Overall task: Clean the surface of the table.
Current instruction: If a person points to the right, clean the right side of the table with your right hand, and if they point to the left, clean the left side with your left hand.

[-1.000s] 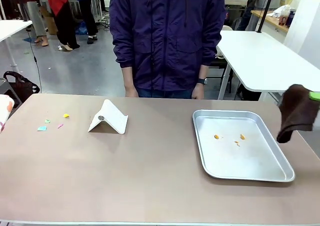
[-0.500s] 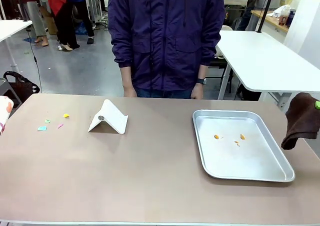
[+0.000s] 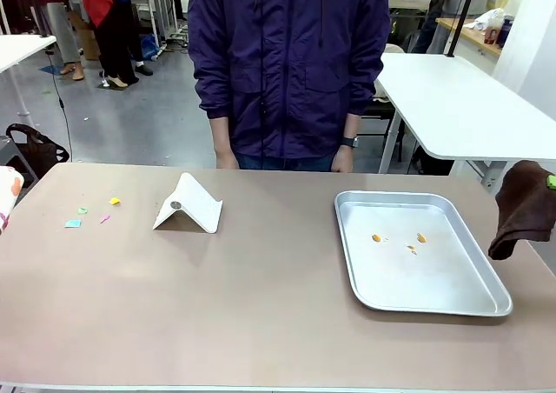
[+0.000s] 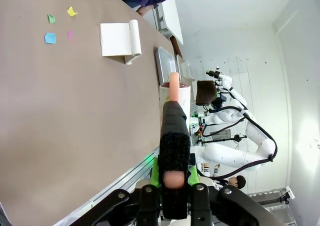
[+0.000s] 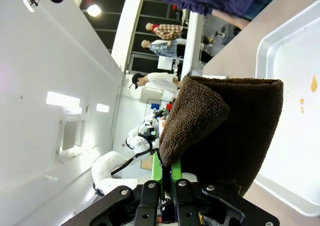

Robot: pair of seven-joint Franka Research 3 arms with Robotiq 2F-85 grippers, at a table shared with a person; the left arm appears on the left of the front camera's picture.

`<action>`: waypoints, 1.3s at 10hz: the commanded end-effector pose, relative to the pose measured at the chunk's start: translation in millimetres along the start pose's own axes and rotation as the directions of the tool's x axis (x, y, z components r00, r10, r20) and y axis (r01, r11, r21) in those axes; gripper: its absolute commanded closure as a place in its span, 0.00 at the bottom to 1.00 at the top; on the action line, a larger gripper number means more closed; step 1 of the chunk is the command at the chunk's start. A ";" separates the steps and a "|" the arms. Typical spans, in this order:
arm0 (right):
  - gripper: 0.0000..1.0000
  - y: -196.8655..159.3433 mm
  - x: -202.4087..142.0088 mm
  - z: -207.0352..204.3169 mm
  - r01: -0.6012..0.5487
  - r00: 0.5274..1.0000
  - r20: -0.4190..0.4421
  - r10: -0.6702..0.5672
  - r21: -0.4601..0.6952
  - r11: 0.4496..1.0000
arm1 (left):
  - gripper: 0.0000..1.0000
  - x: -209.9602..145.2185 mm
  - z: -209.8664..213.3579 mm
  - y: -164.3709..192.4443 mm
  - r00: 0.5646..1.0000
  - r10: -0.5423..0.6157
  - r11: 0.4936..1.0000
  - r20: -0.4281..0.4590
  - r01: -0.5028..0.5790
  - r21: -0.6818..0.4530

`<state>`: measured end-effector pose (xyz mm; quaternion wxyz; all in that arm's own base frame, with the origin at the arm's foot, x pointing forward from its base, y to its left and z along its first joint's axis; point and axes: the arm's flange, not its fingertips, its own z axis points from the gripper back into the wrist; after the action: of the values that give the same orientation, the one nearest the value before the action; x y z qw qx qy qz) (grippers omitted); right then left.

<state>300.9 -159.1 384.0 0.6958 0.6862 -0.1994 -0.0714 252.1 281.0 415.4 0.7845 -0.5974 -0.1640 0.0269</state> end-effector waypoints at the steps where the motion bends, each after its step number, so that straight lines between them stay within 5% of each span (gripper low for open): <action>1: 1.00 8.6 -0.4 -1.0 0.017 1.000 -0.005 -0.017 0.007 1.000 | 0.86 -2.3 1.1 -4.8 1.000 0.012 1.000 -0.004 -0.012 0.007; 13: 1.00 8.6 -0.4 -1.0 0.017 1.000 -0.005 -0.017 0.007 1.000 | 0.86 -2.3 1.1 -4.8 1.000 0.012 1.000 -0.004 -0.012 0.007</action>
<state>300.9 -159.1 384.0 0.6958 0.6863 -0.1994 -0.0714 252.0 281.1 415.4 0.7846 -0.5973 -0.1641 0.0270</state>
